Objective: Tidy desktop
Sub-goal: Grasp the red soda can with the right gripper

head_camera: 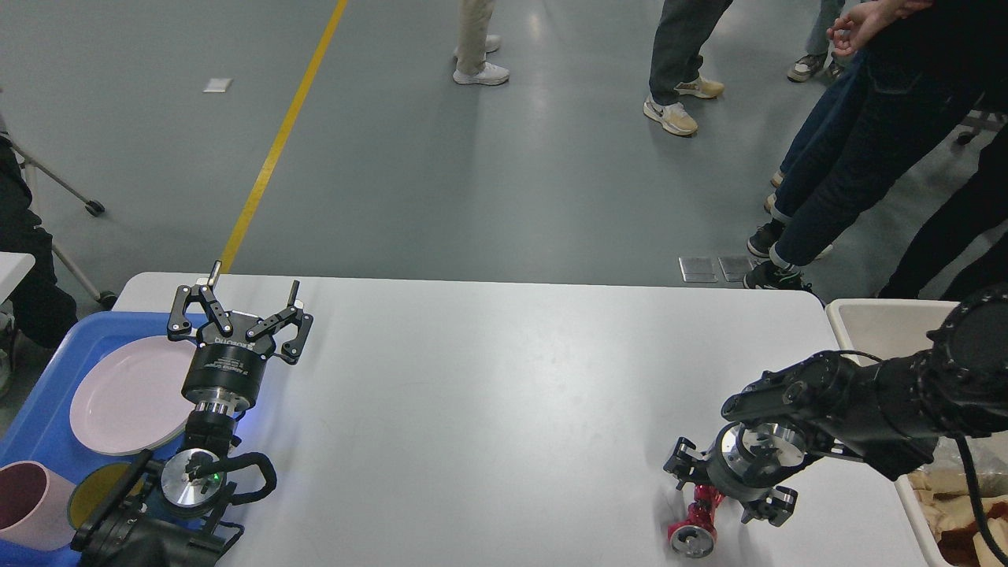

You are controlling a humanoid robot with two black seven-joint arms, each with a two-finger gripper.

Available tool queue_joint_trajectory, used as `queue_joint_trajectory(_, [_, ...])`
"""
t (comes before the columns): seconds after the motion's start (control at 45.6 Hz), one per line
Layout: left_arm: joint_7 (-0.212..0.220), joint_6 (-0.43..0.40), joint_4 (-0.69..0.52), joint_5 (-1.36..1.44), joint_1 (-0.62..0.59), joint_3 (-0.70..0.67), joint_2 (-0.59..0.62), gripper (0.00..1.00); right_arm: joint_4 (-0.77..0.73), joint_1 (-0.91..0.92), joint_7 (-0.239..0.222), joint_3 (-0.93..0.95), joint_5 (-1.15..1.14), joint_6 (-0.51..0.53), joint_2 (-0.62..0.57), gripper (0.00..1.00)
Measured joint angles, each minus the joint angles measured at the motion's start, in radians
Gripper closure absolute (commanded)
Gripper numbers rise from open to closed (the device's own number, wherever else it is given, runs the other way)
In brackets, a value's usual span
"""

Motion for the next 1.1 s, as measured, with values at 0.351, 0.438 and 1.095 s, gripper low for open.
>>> queue_joint_trajectory(0.351, [0.0, 0.0, 0.0, 0.0, 0.0, 0.0, 0.0, 0.03, -0.006, -0.016, 0.004, 0.022, 0.015, -0.006, 0.0, 0.94])
queue_joint_trajectory(0.438, [0.0, 0.0, 0.0, 0.0, 0.0, 0.0, 0.0, 0.03, -0.006, -0.019, 0.005, 0.023, 0.015, -0.006, 0.0, 1.0])
queue_joint_trajectory(1.095, [0.0, 0.0, 0.0, 0.0, 0.0, 0.0, 0.0, 0.03, 0.009, 0.01, -0.002, 0.024, 0.017, 0.014, -0.022, 1.0])
